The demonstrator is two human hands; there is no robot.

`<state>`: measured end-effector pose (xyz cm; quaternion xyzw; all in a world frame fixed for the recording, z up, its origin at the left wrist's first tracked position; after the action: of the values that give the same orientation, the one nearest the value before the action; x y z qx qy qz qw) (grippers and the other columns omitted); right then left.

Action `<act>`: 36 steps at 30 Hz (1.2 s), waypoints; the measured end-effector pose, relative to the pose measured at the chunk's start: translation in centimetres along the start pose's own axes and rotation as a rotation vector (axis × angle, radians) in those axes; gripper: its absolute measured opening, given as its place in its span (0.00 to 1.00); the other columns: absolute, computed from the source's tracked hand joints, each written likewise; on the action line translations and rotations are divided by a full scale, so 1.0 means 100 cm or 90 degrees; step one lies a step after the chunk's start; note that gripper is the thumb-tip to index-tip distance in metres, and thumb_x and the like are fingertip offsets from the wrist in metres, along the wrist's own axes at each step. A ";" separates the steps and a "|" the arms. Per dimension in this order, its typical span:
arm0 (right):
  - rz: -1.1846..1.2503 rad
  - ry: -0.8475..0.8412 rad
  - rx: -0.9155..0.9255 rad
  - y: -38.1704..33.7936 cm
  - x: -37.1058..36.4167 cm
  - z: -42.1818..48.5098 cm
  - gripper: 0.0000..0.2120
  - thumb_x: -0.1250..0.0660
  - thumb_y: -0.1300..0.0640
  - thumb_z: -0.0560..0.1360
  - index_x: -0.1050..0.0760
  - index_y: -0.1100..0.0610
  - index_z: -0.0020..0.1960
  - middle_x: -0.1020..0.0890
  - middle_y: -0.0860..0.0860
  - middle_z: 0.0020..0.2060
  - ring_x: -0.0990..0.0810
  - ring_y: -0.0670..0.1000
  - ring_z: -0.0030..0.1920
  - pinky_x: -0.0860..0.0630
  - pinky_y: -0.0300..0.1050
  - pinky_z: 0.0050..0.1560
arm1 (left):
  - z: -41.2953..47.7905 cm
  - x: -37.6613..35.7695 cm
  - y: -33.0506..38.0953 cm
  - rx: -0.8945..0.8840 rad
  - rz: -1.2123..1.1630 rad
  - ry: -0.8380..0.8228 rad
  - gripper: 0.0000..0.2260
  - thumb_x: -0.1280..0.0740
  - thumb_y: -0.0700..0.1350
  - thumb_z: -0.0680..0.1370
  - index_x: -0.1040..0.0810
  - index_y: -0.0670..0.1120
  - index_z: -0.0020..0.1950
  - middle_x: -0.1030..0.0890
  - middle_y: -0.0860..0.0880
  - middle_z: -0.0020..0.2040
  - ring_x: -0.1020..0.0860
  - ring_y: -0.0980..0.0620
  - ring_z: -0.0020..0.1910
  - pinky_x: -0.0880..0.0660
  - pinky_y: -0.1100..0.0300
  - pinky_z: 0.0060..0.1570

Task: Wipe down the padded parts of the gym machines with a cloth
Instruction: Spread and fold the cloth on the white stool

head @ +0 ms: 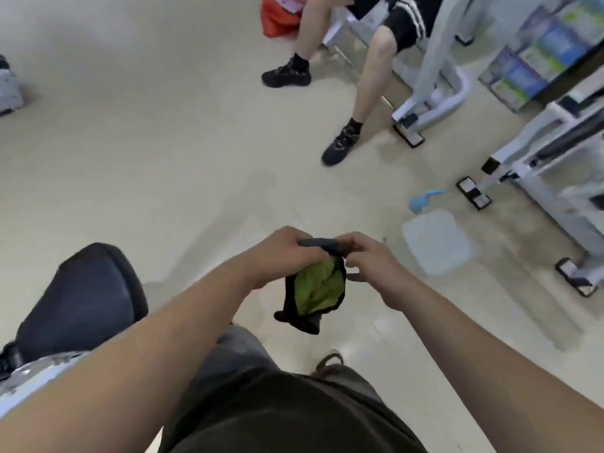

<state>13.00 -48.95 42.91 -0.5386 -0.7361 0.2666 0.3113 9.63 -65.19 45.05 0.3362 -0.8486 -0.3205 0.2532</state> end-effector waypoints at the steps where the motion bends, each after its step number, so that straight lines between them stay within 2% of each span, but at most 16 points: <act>1: -0.001 0.026 0.005 0.014 0.026 -0.012 0.21 0.39 0.71 0.71 0.19 0.49 0.53 0.15 0.48 0.52 0.20 0.50 0.55 0.22 0.50 0.55 | 0.012 -0.028 0.019 -0.012 0.011 -0.039 0.09 0.28 0.50 0.72 0.18 0.44 0.39 0.24 0.50 0.34 0.27 0.51 0.36 0.33 0.55 0.42; 3: -0.012 0.067 -0.001 0.047 0.084 -0.035 0.20 0.35 0.70 0.70 0.19 0.50 0.53 0.15 0.49 0.52 0.19 0.49 0.56 0.22 0.47 0.53 | 0.035 -0.090 0.066 -0.042 0.040 -0.125 0.06 0.27 0.49 0.73 0.15 0.47 0.42 0.20 0.50 0.36 0.23 0.52 0.38 0.28 0.56 0.43; 5: -0.030 0.090 -0.023 0.068 0.122 -0.048 0.12 0.33 0.66 0.70 0.21 0.54 0.50 0.17 0.52 0.47 0.19 0.53 0.51 0.24 0.48 0.48 | 0.051 -0.130 0.097 -0.047 0.063 -0.198 0.04 0.26 0.46 0.74 0.14 0.48 0.47 0.17 0.47 0.40 0.19 0.51 0.41 0.23 0.56 0.43; 7: -0.024 0.126 -0.050 0.090 0.161 -0.056 0.03 0.32 0.61 0.70 0.25 0.57 0.44 0.22 0.50 0.39 0.24 0.52 0.42 0.29 0.47 0.43 | 0.071 -0.164 0.121 -0.040 0.079 -0.258 0.11 0.24 0.43 0.71 0.15 0.46 0.52 0.16 0.42 0.44 0.17 0.48 0.43 0.20 0.53 0.45; 8: -0.009 0.157 -0.066 0.100 0.181 -0.060 0.03 0.32 0.59 0.71 0.27 0.57 0.42 0.24 0.49 0.37 0.26 0.51 0.39 0.31 0.45 0.40 | 0.082 -0.178 0.131 -0.036 0.079 -0.270 0.14 0.24 0.42 0.68 0.15 0.44 0.54 0.16 0.40 0.45 0.17 0.46 0.44 0.20 0.51 0.46; 12: 0.076 0.271 -0.117 0.139 0.251 -0.067 0.08 0.34 0.55 0.75 0.28 0.56 0.39 0.27 0.49 0.35 0.28 0.51 0.37 0.33 0.45 0.38 | 0.137 -0.213 0.158 0.000 0.040 -0.247 0.14 0.28 0.35 0.71 0.17 0.38 0.56 0.14 0.37 0.52 0.15 0.38 0.52 0.19 0.45 0.57; 14: 0.107 0.314 -0.142 0.157 0.282 -0.064 0.08 0.33 0.53 0.76 0.25 0.57 0.42 0.23 0.52 0.36 0.25 0.52 0.36 0.29 0.45 0.37 | 0.174 -0.231 0.170 0.013 0.028 -0.242 0.12 0.30 0.36 0.75 0.18 0.36 0.58 0.15 0.36 0.53 0.16 0.39 0.51 0.21 0.40 0.59; 17: 0.137 0.382 -0.167 0.179 0.321 -0.059 0.15 0.31 0.47 0.77 0.23 0.59 0.50 0.17 0.56 0.43 0.20 0.53 0.41 0.25 0.46 0.40 | 0.216 -0.260 0.202 -0.039 0.074 -0.262 0.10 0.30 0.46 0.77 0.16 0.46 0.55 0.17 0.36 0.48 0.21 0.41 0.43 0.23 0.39 0.42; 19: 0.157 0.416 -0.202 0.198 0.346 -0.059 0.20 0.31 0.39 0.77 0.22 0.57 0.50 0.17 0.53 0.45 0.20 0.50 0.43 0.26 0.44 0.41 | 0.240 -0.286 0.227 -0.090 0.108 -0.290 0.08 0.30 0.49 0.76 0.16 0.52 0.54 0.17 0.35 0.52 0.21 0.43 0.43 0.26 0.44 0.42; 22: 0.206 0.346 -0.291 0.241 0.363 -0.054 0.30 0.36 0.26 0.73 0.17 0.53 0.48 0.14 0.51 0.45 0.16 0.50 0.46 0.22 0.46 0.47 | 0.267 -0.328 0.255 -0.171 0.197 -0.301 0.06 0.34 0.46 0.81 0.18 0.51 0.54 0.15 0.43 0.47 0.20 0.48 0.42 0.22 0.50 0.42; 24: 0.267 0.291 -0.319 0.264 0.366 -0.047 0.35 0.34 0.22 0.67 0.14 0.54 0.48 0.11 0.51 0.44 0.13 0.52 0.47 0.19 0.49 0.53 | 0.286 -0.350 0.264 -0.229 0.275 -0.288 0.05 0.36 0.45 0.83 0.20 0.49 0.53 0.18 0.45 0.44 0.23 0.51 0.39 0.24 0.54 0.42; 26: 0.327 0.278 -0.297 0.294 0.379 -0.032 0.32 0.25 0.26 0.63 0.13 0.53 0.50 0.11 0.49 0.45 0.12 0.51 0.48 0.17 0.49 0.55 | 0.314 -0.379 0.273 -0.319 0.363 -0.266 0.05 0.38 0.45 0.84 0.23 0.50 0.53 0.19 0.50 0.42 0.23 0.54 0.40 0.27 0.57 0.44; 28: 0.350 0.277 -0.278 0.323 0.387 -0.016 0.24 0.17 0.40 0.64 0.15 0.53 0.53 0.11 0.49 0.48 0.12 0.50 0.49 0.17 0.46 0.52 | 0.342 -0.396 0.271 -0.373 0.424 -0.235 0.04 0.39 0.47 0.85 0.25 0.51 0.56 0.19 0.49 0.42 0.21 0.50 0.42 0.25 0.53 0.44; 31: 0.417 0.309 -0.288 0.372 0.390 0.013 0.17 0.18 0.56 0.69 0.16 0.58 0.55 0.12 0.54 0.49 0.13 0.54 0.50 0.17 0.47 0.50 | 0.391 -0.407 0.259 -0.422 0.521 -0.178 0.07 0.42 0.49 0.85 0.28 0.51 0.62 0.19 0.44 0.41 0.21 0.42 0.40 0.24 0.49 0.42; 33: 0.510 0.360 -0.279 0.406 0.397 0.053 0.16 0.20 0.57 0.69 0.15 0.60 0.56 0.11 0.55 0.47 0.12 0.56 0.49 0.17 0.50 0.53 | 0.444 -0.418 0.243 -0.435 0.593 -0.162 0.08 0.43 0.50 0.86 0.29 0.51 0.62 0.20 0.44 0.40 0.22 0.42 0.39 0.23 0.48 0.41; 36: 0.607 0.435 -0.252 0.449 0.416 0.126 0.20 0.22 0.56 0.67 0.16 0.63 0.57 0.11 0.59 0.48 0.13 0.58 0.47 0.17 0.50 0.48 | 0.536 -0.433 0.208 -0.387 0.643 -0.147 0.09 0.45 0.49 0.86 0.30 0.48 0.61 0.22 0.43 0.40 0.24 0.42 0.38 0.24 0.47 0.41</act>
<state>22.37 2.69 8.98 -0.9109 -0.3085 0.0472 0.2699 -5.50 -1.56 14.89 -0.2333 -0.7955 -0.4235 0.3651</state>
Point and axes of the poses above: each hand's wrist, its own z-axis towards the middle knuckle, its own x-axis out of the back of the hand, y = z × x, the point moved 8 cm from there along z, towards the middle knuckle
